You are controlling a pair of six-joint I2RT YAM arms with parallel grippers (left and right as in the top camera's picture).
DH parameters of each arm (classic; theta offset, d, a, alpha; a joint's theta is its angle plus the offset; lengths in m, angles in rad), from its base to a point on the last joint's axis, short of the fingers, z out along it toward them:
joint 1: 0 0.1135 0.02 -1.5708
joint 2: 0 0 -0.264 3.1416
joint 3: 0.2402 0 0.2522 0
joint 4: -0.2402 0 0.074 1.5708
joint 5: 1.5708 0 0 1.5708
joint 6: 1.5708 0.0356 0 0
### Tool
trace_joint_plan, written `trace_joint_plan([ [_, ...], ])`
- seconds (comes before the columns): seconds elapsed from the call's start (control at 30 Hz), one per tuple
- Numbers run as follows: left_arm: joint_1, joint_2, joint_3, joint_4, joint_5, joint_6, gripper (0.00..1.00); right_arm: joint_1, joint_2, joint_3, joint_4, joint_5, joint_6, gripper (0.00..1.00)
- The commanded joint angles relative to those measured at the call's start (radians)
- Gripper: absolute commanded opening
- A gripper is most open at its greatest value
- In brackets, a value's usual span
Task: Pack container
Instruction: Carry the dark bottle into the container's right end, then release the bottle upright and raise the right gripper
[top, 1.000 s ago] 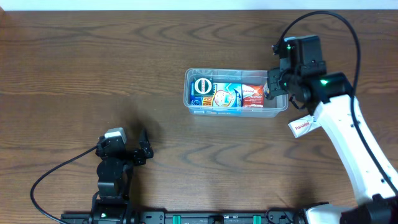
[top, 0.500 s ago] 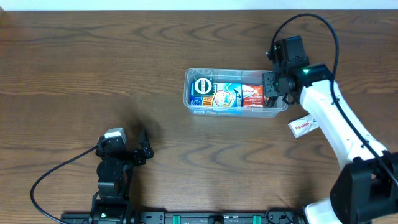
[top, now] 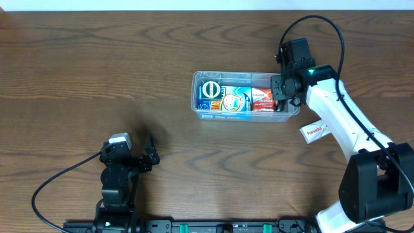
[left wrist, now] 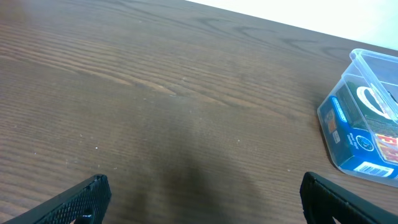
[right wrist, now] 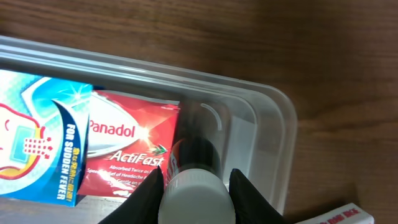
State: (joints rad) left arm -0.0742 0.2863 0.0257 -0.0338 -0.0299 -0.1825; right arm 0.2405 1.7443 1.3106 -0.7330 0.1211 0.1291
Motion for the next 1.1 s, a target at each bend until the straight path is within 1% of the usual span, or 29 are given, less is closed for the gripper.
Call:
trace_joint_plan([
  [0.0,-0.004,0.000,-0.022,-0.036,-0.015,0.006,0.98,0.015,0.003,0.018,-0.001,0.056,0.040,0.29],
  [0.27,-0.004,0.000,-0.022,-0.036,-0.016,0.006,0.98,0.015,0.003,0.018,-0.003,0.055,0.085,0.33],
  [0.47,-0.004,0.000,-0.022,-0.036,-0.016,0.006,0.98,0.015,0.003,0.018,-0.006,0.055,0.100,0.34],
  [0.57,-0.004,0.000,-0.022,-0.036,-0.016,0.006,0.98,0.015,0.003,0.018,-0.008,0.056,0.102,0.37],
  [0.7,-0.004,0.000,-0.022,-0.036,-0.016,0.006,0.98,0.014,-0.001,0.018,0.015,0.056,0.102,0.44],
  [0.73,-0.004,0.000,-0.022,-0.036,-0.015,0.006,0.98,0.014,-0.006,0.019,0.020,0.056,0.101,0.47],
  [0.87,-0.004,0.000,-0.022,-0.036,-0.015,0.006,0.98,0.013,-0.050,0.031,0.026,0.057,0.101,0.51],
  [0.93,-0.004,0.000,-0.022,-0.036,-0.016,0.006,0.98,0.011,-0.088,0.034,0.025,0.066,0.101,0.64],
  [0.97,-0.004,0.000,-0.022,-0.036,-0.016,0.006,0.98,0.009,-0.108,0.034,0.022,0.077,0.102,0.68],
  [1.0,-0.004,0.000,-0.022,-0.036,-0.016,0.006,0.98,0.005,-0.134,0.034,0.010,0.094,0.102,0.72],
  [1.07,-0.004,0.000,-0.022,-0.036,-0.015,0.006,0.98,-0.009,-0.180,0.034,-0.023,0.125,0.107,0.75],
])
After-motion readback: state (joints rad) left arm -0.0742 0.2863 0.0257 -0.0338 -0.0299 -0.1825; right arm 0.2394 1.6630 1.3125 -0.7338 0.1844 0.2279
